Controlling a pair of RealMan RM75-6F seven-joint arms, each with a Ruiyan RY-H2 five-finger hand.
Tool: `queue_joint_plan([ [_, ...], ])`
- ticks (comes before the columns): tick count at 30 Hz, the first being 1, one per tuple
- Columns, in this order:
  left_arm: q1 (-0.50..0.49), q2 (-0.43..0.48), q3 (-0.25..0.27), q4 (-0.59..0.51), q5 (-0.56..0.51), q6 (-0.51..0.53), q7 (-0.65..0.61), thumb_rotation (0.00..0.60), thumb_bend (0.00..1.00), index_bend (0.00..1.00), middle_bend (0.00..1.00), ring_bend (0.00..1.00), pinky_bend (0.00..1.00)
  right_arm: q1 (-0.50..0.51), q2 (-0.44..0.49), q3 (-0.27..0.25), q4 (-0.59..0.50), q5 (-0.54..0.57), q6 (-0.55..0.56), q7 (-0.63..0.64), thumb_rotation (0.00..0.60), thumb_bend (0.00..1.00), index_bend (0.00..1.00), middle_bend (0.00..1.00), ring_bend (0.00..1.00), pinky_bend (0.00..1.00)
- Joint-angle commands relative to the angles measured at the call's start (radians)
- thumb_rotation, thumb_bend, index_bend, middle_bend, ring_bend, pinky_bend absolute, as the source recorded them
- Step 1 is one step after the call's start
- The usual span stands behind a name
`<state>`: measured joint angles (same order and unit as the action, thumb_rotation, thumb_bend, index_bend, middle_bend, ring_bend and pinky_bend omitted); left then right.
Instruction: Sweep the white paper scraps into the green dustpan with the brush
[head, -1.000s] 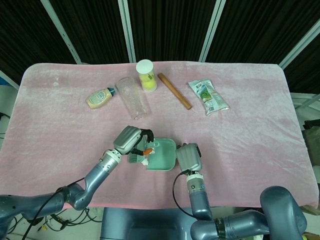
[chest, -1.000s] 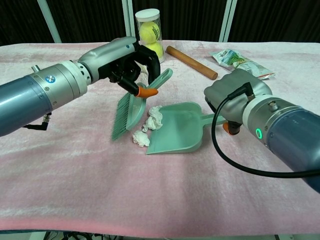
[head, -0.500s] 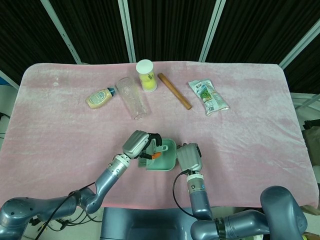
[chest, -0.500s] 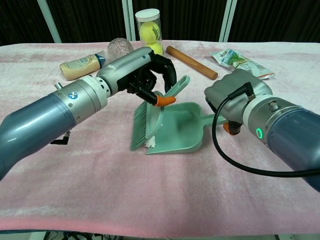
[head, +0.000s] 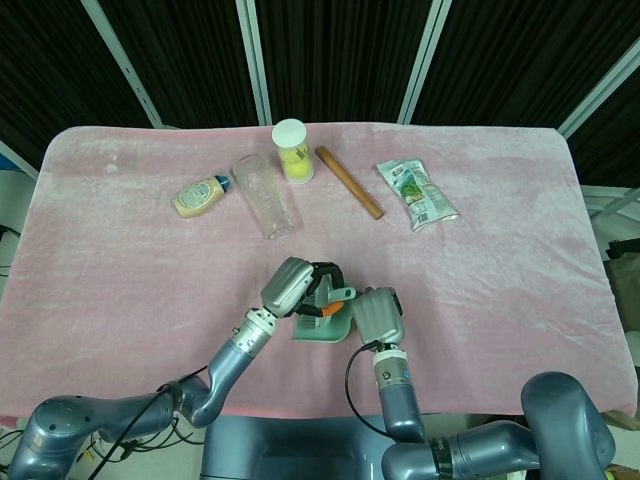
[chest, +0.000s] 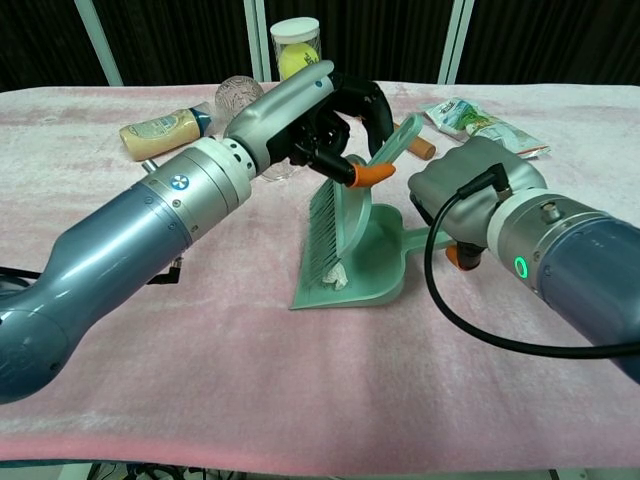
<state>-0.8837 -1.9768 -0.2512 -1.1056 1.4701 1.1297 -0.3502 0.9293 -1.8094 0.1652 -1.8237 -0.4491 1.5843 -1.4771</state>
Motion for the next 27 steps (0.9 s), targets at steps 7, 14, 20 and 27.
queue_joint_plan([
  [7,0.006,0.001,-0.006,0.014,0.016,0.041,-0.071,0.6,0.35,0.66,0.7,0.79,0.93,0.002,-0.005,-0.002,-0.005,-0.003,0.01,-0.006,0.6,0.4,0.57,0.55,0.6,0.71],
  [14,0.015,0.029,0.004,-0.013,0.023,0.048,-0.087,0.6,0.35,0.66,0.7,0.79,0.93,0.002,-0.002,0.0,-0.008,-0.003,0.013,-0.009,0.6,0.39,0.57,0.55,0.6,0.71],
  [20,0.014,0.069,-0.003,-0.023,0.021,0.043,-0.079,0.6,0.35,0.66,0.7,0.79,0.93,0.003,0.002,0.002,-0.011,-0.003,0.012,-0.009,0.6,0.39,0.57,0.55,0.6,0.71],
  [27,0.015,0.095,-0.002,-0.013,0.005,0.021,-0.077,0.6,0.35,0.66,0.7,0.79,0.93,0.0,-0.002,-0.003,-0.008,0.002,0.011,-0.009,0.6,0.39,0.57,0.55,0.6,0.71],
])
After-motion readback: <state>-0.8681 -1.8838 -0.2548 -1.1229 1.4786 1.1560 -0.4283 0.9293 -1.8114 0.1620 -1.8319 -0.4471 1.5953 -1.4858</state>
